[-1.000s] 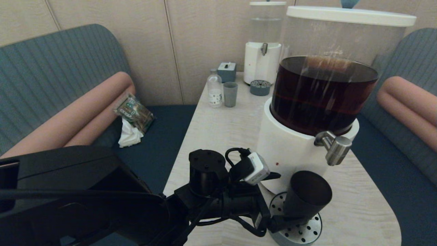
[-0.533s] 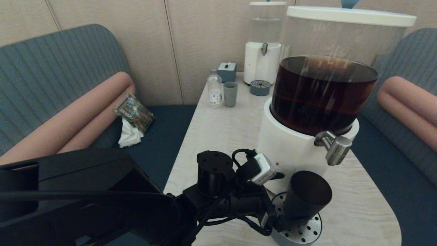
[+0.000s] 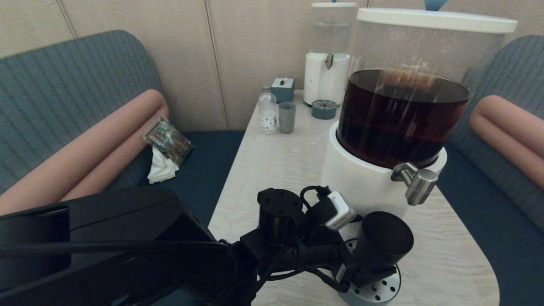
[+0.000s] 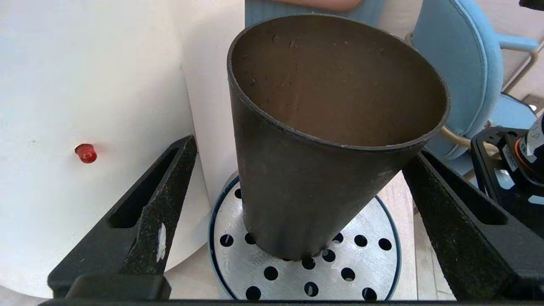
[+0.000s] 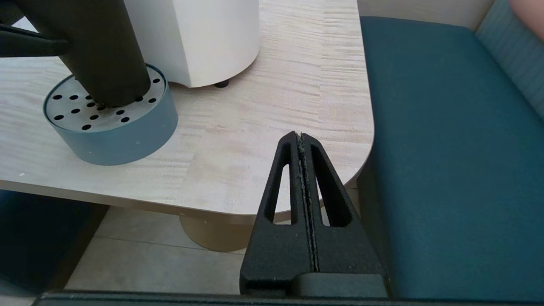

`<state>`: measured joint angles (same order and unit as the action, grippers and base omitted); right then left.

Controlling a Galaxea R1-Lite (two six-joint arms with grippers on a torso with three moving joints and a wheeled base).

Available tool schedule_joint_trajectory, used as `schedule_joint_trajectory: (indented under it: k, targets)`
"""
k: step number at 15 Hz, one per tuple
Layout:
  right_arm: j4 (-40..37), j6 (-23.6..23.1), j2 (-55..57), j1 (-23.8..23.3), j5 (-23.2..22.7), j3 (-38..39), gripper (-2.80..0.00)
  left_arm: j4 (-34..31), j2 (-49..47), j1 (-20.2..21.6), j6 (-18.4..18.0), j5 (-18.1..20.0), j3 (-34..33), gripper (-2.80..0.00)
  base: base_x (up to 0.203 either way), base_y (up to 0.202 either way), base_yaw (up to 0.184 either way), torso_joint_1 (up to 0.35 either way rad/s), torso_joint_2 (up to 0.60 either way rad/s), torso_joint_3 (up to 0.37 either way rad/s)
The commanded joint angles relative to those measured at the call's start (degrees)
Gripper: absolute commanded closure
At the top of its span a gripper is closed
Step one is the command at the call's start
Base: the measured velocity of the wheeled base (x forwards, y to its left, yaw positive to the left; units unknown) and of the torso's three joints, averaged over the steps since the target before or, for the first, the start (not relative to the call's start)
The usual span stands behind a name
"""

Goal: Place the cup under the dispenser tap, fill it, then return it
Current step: Place the cup next to the water dispenser

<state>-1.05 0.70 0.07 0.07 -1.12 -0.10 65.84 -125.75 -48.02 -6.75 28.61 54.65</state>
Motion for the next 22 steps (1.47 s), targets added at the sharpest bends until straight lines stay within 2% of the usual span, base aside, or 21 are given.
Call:
schedule_joint_trajectory:
  k: [1, 22]
  targets:
    - [-0.01, 0.01, 0.01, 0.01, -0.02, 0.01, 0.0, 0.47, -0.46, 0.03, -0.01, 0.04, 0.19, -2.8, 0.0, 0.0, 0.0, 0.0, 0.0, 0.0]
    - [-0.01, 0.01, 0.01, 0.01, -0.02, 0.01, 0.0, -0.47, -3.63, -0.32, 0.42, -0.49, 4.6, -2.8, 0.0, 0.0, 0.0, 0.0, 0.0, 0.0]
